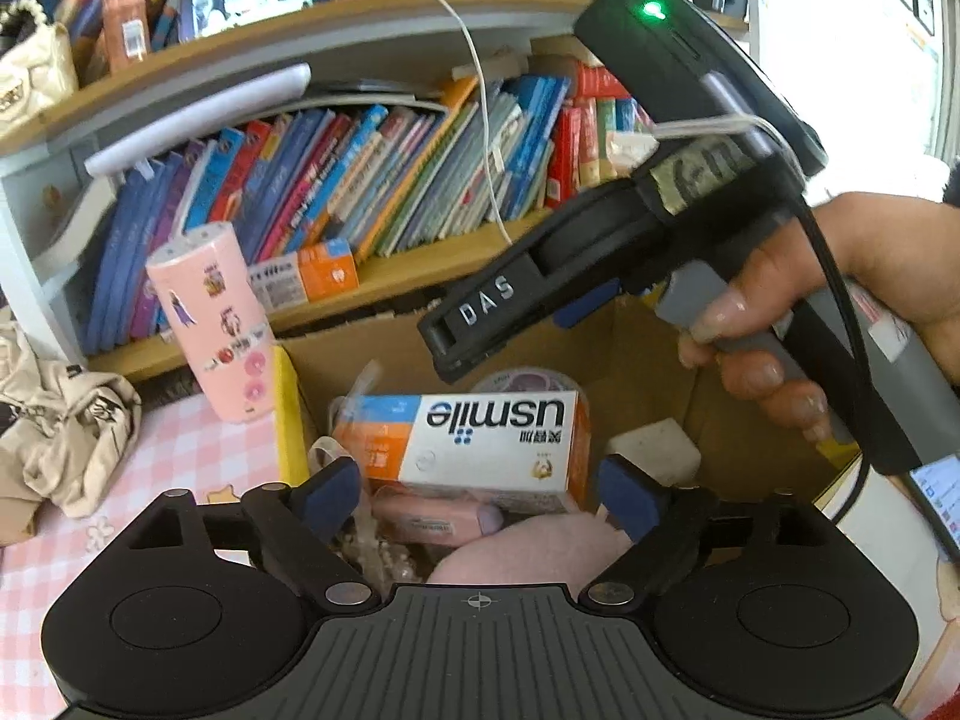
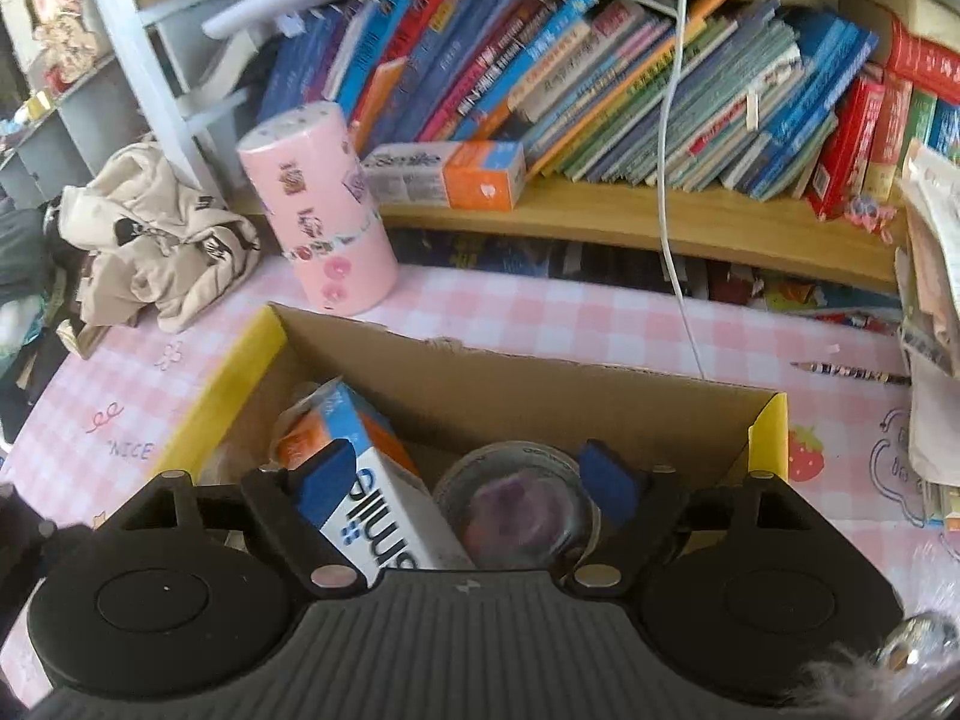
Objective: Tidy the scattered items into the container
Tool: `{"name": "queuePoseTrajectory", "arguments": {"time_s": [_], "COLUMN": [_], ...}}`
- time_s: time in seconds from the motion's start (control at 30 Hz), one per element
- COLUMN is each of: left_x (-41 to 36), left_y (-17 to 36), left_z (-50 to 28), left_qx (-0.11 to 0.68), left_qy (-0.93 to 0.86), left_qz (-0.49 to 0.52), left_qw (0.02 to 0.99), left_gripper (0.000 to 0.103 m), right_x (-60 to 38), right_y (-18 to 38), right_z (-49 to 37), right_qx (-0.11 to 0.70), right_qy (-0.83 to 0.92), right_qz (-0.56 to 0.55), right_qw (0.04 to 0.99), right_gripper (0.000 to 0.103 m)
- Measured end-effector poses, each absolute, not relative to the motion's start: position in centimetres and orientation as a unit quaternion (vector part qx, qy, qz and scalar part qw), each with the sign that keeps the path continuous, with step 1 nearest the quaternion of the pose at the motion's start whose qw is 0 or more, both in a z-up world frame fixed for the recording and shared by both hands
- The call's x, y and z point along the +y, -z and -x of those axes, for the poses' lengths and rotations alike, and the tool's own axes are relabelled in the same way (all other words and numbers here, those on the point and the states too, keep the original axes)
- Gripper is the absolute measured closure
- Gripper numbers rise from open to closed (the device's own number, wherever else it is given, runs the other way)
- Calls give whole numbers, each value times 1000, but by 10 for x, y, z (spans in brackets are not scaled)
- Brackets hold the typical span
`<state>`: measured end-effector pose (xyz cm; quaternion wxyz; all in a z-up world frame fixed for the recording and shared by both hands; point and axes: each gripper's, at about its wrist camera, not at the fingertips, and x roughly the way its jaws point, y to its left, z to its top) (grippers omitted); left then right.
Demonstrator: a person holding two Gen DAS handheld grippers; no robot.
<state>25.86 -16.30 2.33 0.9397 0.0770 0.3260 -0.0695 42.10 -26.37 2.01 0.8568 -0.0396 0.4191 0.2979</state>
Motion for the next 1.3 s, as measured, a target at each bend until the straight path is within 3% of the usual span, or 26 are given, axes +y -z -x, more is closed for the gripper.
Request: {"name": "queuePoseTrajectory", "arguments": {"time_s": [0.47,0.77,1.1,1.3], "left_x": [-147,-123,-107,-99], "left_y": [-59,-62,-55,-49], "left_z": [-197,-162,-126,-105], "left_qx": [271,275,266,280], "left_qy": [17,-13,-37,-28], "left_qz": [-28,23,10,-6], "left_qw": [962,961,963,960], "left_gripper": [7,6,6,6], "right_x": [-290,-312,-325,-313], "right_y": [-56,-71,-62,-42], "right_z": [-365,-324,-259,-221], "right_qx": [346,314,293,319], "right_qy": [-300,-282,-234,-211], "right_qz": [38,54,62,61], "right_qw": [888,905,925,922], "right_gripper": [16,12,6,3]}}
